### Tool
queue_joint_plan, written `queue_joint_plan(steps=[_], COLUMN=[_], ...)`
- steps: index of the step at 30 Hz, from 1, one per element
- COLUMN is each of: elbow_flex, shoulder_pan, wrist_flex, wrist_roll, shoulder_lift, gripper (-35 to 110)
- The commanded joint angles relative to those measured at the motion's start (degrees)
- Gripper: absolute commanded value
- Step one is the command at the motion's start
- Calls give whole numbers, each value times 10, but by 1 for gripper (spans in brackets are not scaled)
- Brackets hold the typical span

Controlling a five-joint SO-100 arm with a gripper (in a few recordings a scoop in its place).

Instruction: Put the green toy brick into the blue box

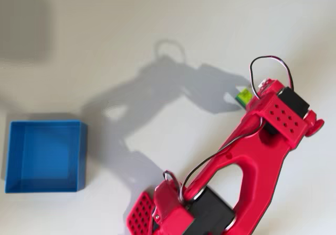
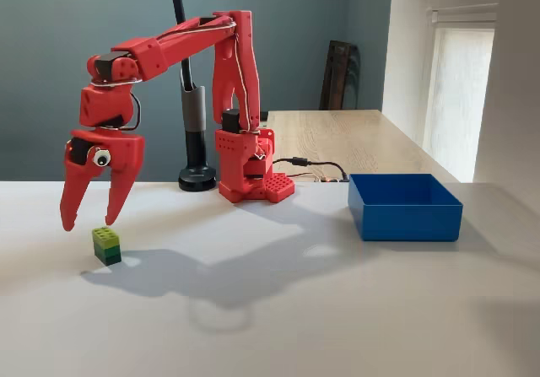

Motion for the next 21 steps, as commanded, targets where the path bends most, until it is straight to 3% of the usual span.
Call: queue_joint_plan(steps=[1,21], elbow_flex=[-34,-56], shoulder_pan=[4,-42], wrist_flex=[4,-40], wrist_roll=[4,38], shoulder_lift=[2,-86], gripper=[23,18])
